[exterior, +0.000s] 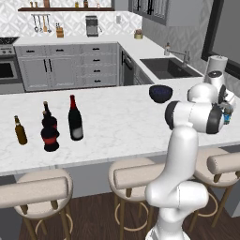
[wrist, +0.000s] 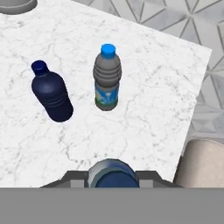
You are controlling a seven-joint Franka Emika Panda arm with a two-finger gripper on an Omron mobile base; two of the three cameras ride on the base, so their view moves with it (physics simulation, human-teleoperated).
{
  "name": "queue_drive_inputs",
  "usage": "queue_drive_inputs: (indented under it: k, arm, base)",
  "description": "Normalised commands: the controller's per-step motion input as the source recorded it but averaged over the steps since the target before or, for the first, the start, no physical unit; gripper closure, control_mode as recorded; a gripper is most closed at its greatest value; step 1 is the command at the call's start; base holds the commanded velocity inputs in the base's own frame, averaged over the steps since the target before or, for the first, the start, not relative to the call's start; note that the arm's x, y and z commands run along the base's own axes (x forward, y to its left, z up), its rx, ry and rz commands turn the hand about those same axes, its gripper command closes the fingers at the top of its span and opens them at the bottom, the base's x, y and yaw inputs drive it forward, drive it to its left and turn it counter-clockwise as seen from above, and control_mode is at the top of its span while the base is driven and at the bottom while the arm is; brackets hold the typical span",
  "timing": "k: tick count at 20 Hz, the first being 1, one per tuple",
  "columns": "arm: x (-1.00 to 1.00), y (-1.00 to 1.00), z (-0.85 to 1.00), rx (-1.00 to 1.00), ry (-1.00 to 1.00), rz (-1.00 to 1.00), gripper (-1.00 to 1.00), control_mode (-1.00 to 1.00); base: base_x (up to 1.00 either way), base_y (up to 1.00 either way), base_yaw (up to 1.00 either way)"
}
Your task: Move the plastic bottles in the middle to the plastics group, and the glass bottles in the middle to the glass group.
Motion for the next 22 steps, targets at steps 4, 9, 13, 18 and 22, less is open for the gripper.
queue_drive_inputs:
  k: [4,9,13,18,22]
  arm:
    - [0.0,-0.32,0.0,0.0,0.0,0.0,1.0,-1.0]
    - [0.0,-0.23,-0.08,0.0,0.0,0.0,1.0,-1.0]
    - [0.04,-0.02,-0.21,0.0,0.0,0.0,1.0,-1.0]
    - [0.07,0.0,-0.34,0.0,0.0,0.02,1.0,-1.0]
    - [0.04,0.0,-0.4,0.0,-0.02,0.01,1.0,-1.0]
  base:
    - [0.0,0.0,0.0]
    - [0.0,0.0,0.0]
    - [0.0,0.0,0.0]
    - [0.0,0.0,0.0]
    - [0.0,0.0,0.0]
